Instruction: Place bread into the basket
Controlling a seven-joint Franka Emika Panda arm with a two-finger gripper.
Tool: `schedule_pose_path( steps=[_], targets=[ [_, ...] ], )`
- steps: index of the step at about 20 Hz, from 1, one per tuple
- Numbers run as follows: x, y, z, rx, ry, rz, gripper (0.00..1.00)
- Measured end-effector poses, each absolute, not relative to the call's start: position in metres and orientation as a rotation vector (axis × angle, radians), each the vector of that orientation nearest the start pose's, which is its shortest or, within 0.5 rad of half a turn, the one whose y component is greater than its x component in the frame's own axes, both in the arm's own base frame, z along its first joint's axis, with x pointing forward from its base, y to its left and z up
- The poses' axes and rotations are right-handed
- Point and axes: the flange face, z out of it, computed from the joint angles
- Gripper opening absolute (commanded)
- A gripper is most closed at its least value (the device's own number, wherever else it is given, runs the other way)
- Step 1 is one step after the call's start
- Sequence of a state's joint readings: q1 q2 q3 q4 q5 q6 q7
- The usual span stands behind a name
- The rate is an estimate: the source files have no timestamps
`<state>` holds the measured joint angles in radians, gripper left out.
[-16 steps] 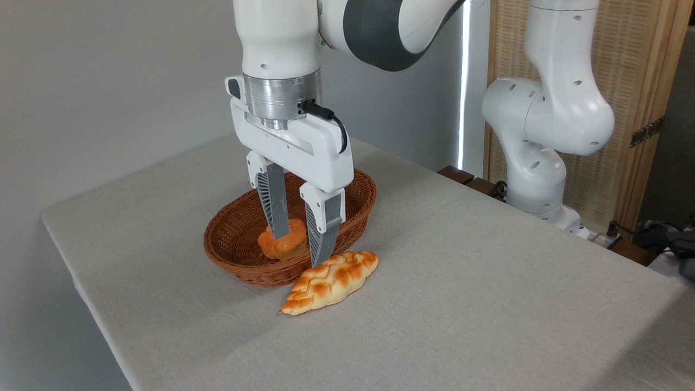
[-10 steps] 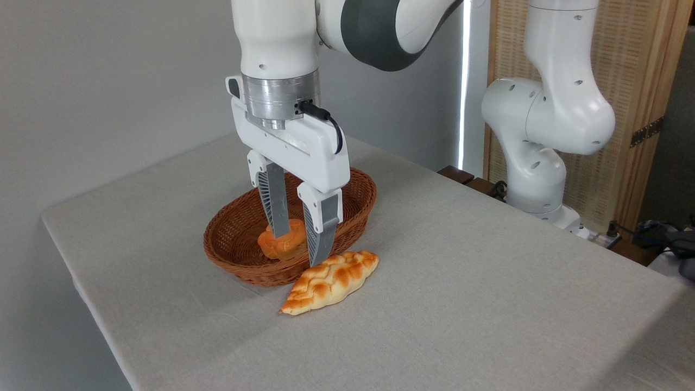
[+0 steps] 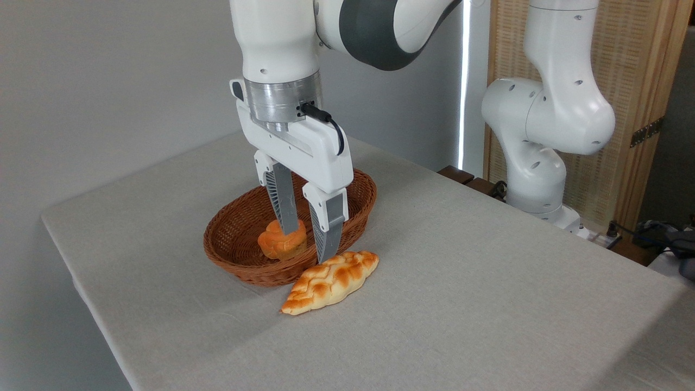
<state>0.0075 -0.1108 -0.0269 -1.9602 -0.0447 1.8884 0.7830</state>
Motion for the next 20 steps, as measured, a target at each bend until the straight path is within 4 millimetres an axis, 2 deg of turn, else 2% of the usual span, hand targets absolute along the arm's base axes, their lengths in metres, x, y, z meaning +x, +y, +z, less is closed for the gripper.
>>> schedule_pose_path(
  steps=[7, 15, 20],
  targets=[
    [0.514, -0.017, 0.518, -2.834, 1.444, -0.012, 1.0],
    [0.47, -0.005, 0.484, -2.752, 1.666, 0.081, 1.0],
    [0.462, -0.005, 0.46, -2.719, 1.715, 0.072, 1.0]
  ],
)
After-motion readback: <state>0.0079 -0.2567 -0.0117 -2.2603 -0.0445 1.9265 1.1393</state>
